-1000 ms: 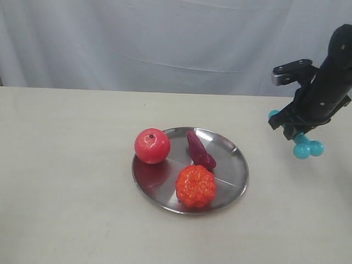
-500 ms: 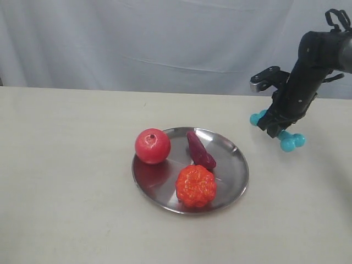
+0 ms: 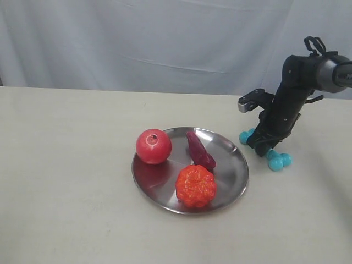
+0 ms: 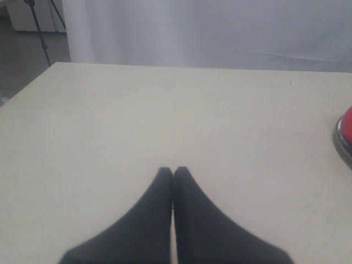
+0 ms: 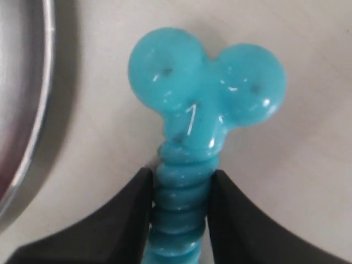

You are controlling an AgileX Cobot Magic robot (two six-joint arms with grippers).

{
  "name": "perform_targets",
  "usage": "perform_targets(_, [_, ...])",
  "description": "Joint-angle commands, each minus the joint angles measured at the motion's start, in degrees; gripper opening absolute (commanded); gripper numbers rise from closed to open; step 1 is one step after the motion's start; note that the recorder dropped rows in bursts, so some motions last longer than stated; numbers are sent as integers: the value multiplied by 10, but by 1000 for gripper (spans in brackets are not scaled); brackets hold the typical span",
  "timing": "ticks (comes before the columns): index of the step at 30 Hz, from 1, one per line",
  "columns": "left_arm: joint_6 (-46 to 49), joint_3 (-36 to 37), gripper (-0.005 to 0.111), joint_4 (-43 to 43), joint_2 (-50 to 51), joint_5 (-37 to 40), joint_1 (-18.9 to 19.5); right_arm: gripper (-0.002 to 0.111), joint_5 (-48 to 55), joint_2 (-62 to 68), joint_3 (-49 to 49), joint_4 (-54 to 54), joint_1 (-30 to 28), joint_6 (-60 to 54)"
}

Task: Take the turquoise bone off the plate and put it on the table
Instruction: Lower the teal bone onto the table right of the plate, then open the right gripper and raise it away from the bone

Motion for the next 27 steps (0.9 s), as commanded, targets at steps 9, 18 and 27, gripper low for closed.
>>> perform_targets(9, [-2,1,0,-2,-1,-3,3,72,-24,12,-2,15,6,60])
perform_targets(18, [-2,1,0,-2,-1,-3,3,56,66,-69,-11,-19,6,124])
perform_targets(27, [-2,1,0,-2,-1,-3,3,-1,43,-291,40,-1,17,180])
